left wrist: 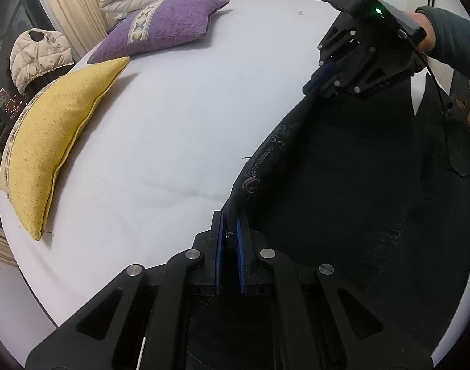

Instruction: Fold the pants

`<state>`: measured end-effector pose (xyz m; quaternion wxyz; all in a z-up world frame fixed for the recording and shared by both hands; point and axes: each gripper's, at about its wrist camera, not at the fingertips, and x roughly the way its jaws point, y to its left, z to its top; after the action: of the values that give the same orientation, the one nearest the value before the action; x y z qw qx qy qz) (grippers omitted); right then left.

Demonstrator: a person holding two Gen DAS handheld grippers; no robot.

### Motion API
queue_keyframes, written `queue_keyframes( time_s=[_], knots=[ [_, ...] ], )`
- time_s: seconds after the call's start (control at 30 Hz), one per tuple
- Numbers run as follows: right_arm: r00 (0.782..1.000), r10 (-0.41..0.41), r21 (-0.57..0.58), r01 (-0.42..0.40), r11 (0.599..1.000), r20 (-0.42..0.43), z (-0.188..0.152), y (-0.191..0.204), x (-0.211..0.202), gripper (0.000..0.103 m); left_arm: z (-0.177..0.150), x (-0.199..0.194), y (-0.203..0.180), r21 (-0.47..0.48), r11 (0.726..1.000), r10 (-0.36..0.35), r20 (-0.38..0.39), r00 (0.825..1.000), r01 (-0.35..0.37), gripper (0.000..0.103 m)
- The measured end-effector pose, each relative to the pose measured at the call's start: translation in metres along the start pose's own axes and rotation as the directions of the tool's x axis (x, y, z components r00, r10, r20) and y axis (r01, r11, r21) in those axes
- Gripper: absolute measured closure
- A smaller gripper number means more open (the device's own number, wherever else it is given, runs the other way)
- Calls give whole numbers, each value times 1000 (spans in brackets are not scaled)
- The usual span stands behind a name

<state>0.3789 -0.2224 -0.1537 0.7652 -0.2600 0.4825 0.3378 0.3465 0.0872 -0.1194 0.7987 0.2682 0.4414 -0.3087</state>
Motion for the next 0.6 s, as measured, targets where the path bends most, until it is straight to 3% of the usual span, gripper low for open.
queue_keyframes(
  time_s=[0.33, 0.6],
  knots=[
    [1000, -18, 46, 17, 999, 20, 2, 3, -14, 99, 0, 3, 1, -15, 1000, 6, 16, 1000, -6, 96],
    [995, -54, 125, 42, 991, 89, -4, 54, -41, 99, -21, -21, -7, -56, 998, 8, 45, 999, -6, 96]
  ],
)
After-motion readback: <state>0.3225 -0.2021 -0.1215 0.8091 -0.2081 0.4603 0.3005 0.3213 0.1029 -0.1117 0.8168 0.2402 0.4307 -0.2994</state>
